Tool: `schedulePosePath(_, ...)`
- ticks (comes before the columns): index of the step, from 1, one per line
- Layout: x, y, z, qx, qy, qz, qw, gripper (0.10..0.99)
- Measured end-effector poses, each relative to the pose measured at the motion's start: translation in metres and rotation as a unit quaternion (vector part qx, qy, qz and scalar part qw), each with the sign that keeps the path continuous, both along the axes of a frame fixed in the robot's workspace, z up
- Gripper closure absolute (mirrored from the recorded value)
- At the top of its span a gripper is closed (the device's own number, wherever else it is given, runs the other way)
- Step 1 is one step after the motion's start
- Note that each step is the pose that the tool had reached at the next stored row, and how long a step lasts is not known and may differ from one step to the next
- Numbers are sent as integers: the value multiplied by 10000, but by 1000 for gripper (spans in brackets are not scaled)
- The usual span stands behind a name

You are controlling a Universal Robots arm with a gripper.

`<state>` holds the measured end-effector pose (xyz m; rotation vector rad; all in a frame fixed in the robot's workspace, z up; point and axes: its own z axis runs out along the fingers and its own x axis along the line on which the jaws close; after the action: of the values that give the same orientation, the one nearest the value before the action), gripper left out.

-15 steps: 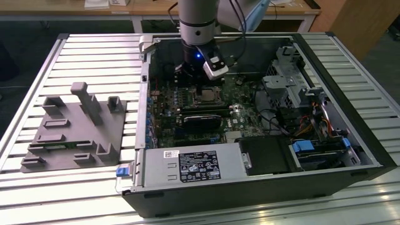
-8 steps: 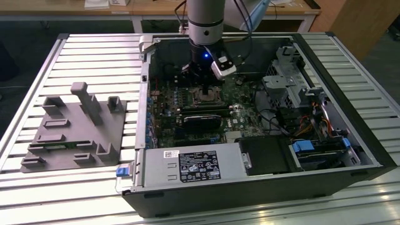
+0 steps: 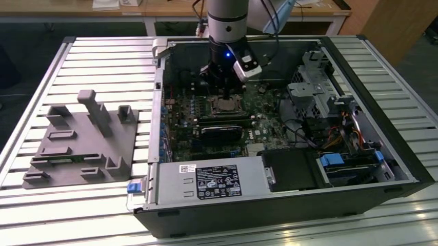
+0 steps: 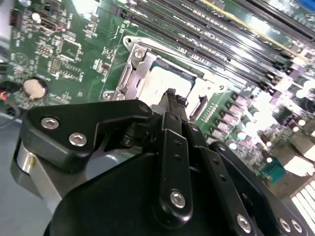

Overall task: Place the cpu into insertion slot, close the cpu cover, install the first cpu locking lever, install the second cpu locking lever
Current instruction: 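Close the cpu cover, then install the first cpu locking lever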

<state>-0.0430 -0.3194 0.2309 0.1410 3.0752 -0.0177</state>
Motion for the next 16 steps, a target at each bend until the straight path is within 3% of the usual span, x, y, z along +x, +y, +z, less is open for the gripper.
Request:
schedulePosePath(6, 0, 0, 146, 4, 0, 0, 10000, 980)
schedulePosePath(16, 0, -1, 153, 8, 0, 0, 10000, 980)
